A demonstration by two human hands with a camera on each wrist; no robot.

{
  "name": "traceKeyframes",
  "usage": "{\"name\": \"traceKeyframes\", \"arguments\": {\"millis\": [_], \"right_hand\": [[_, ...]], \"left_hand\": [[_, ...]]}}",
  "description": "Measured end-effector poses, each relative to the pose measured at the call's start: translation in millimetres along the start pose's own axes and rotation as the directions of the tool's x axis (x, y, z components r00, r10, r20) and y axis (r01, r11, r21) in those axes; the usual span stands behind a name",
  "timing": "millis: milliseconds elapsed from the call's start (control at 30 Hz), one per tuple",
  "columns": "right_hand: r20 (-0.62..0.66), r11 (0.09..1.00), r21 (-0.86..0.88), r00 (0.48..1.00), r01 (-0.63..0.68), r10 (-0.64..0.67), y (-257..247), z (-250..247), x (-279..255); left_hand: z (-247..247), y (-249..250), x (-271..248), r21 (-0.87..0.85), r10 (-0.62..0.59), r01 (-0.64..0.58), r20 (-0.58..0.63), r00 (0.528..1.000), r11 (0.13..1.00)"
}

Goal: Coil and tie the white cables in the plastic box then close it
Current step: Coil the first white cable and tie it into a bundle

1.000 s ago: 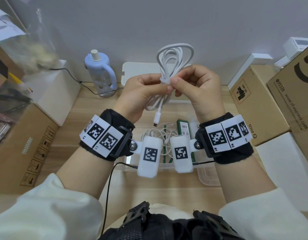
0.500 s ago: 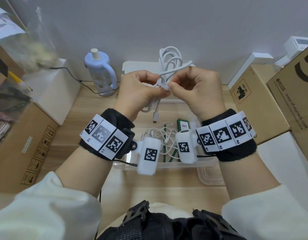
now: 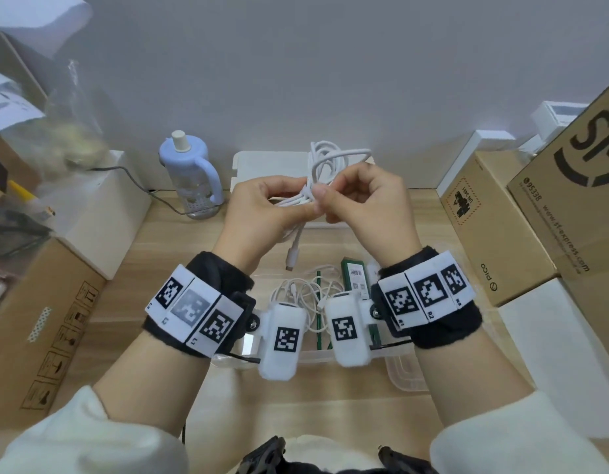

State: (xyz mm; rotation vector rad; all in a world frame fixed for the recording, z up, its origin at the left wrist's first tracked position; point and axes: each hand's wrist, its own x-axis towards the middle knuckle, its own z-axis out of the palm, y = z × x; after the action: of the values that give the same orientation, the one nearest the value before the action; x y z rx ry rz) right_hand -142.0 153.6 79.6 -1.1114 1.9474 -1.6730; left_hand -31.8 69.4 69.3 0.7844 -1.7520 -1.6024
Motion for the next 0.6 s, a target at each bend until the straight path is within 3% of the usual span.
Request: {"name": "traceKeyframes", "arguments": {"millis": [167, 367, 600], "right_hand": [[-0.088, 0.996, -0.028, 0.993, -0.082, 0.079, 6, 4, 4], [-0.030, 0.979, 0.130, 0.987, -0.154, 0.159, 11, -1, 3], [-0.070, 0.971, 0.194, 0.986, -0.137, 0.153, 11, -5, 5]], "left_hand": [[8, -4, 1, 0.111, 0.015, -0.014, -0.015, 1.000, 0.994], [11, -9, -1, 0.020, 0.012, -0.012, -0.007, 1.000, 1.000], [12, -9, -4, -0.013, 0.132, -0.131, 0.080, 0.988, 0.991]]}}
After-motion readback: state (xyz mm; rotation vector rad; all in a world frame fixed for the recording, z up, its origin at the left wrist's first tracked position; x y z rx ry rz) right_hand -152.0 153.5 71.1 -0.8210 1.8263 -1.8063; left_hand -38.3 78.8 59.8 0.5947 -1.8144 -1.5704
